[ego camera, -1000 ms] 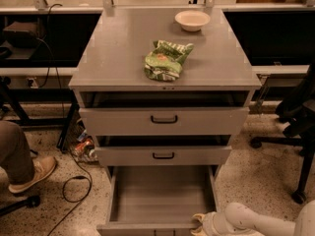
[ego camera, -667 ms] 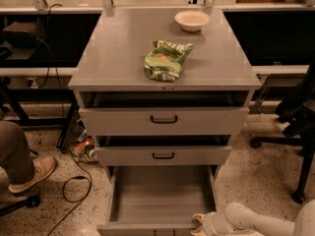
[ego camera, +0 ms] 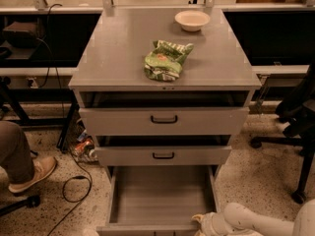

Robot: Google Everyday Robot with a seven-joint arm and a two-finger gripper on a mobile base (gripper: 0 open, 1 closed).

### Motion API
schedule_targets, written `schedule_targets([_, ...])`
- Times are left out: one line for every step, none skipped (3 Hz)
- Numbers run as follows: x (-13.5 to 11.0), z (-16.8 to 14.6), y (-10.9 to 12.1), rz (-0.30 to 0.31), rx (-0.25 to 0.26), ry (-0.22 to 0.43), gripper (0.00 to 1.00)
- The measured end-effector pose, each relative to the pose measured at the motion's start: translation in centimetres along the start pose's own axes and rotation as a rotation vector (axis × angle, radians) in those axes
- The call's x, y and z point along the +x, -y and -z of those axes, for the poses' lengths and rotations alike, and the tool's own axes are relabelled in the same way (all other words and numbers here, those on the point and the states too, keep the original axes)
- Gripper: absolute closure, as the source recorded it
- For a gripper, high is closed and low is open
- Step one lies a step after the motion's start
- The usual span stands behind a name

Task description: Open bottom drawer

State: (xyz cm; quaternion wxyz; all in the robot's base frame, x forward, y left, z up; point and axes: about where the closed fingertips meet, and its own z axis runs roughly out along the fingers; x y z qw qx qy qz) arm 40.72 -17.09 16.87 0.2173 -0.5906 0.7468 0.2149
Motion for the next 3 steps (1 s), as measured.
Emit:
schedule_targets([0.0,0.2,0.0,0.002,-0.005,0.004,0.00])
schedule_targets([0.2,5.7,1.5,0.033,0.059,0.006,0.00])
schedule_targets([0.2,10.9,3.0,0.057,0.129,-0.005,0.00])
